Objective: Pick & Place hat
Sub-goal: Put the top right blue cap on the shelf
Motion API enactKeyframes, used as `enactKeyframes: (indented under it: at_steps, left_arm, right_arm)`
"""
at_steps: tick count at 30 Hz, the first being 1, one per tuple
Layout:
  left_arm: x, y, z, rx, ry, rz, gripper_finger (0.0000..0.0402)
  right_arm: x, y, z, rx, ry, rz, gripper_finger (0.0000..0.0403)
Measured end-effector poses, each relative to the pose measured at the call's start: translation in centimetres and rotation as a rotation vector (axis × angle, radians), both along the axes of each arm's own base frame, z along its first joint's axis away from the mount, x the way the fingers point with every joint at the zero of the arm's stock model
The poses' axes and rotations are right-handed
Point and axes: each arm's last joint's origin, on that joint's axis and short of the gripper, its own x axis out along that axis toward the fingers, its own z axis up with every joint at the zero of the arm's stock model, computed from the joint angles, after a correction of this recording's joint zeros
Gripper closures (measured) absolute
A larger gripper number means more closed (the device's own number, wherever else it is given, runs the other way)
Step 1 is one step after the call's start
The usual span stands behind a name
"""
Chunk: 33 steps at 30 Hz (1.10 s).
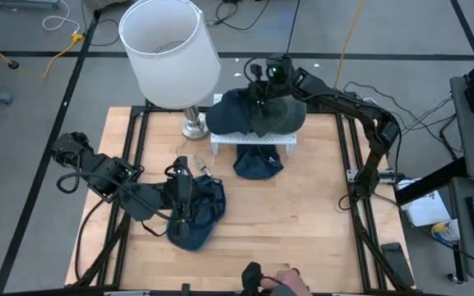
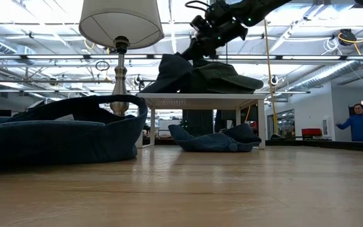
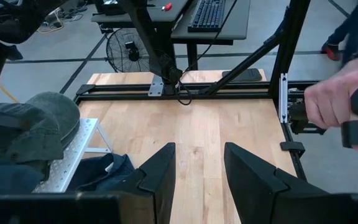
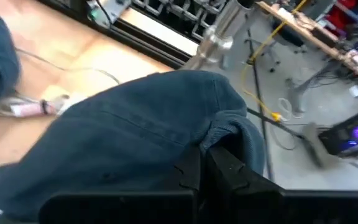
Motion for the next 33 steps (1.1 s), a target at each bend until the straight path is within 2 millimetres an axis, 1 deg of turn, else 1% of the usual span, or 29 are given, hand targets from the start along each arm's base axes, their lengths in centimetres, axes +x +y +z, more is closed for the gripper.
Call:
enactKeyframes:
  at_steps: [8,10,13,17,26,29,33]
  left_arm:
    - [-0.1,0.1,-0.2,-0.004,0.021,0.008,0.0261]
    - [-0.1,0.0,-0.3,-0.016,0.028,0.000,0.0261]
    - [-0.1,0.0,-0.3,-0.030,0.033,-0.024,0.0261]
    - [-0.1,-0.1,-0.3,-0.034,0.035,-0.033,0.0261]
    - [-0.1,-0.1,-0.3,-0.036,0.034,-0.034,0.0261]
    - [-0.1,-0.1,-0.2,-0.037,0.033,-0.034,0.0261]
    - [-0.1,-0.1,-0.2,-0.062,0.036,-0.038,0.0261]
  right_arm:
    - [-0.3,0.9,0.9,-0.139,0.050,-0.062,0.0403]
    - [-0.6,1.0,0.7,-0.139,0.095,-0.090,0.0403]
    - [-0.6,1.3,0.7,-0.150,0.121,-0.095,0.0403]
    - [-0.5,1.3,0.6,-0.175,0.142,-0.144,0.0400]
    - [-0.2,2.1,0.3,-0.247,0.217,-0.143,0.0399]
    - [-0.2,2.1,0.3,-0.250,0.215,-0.145,0.0384]
    - [-0.5,2.3,0.6,-0.244,0.213,-0.149,0.0340]
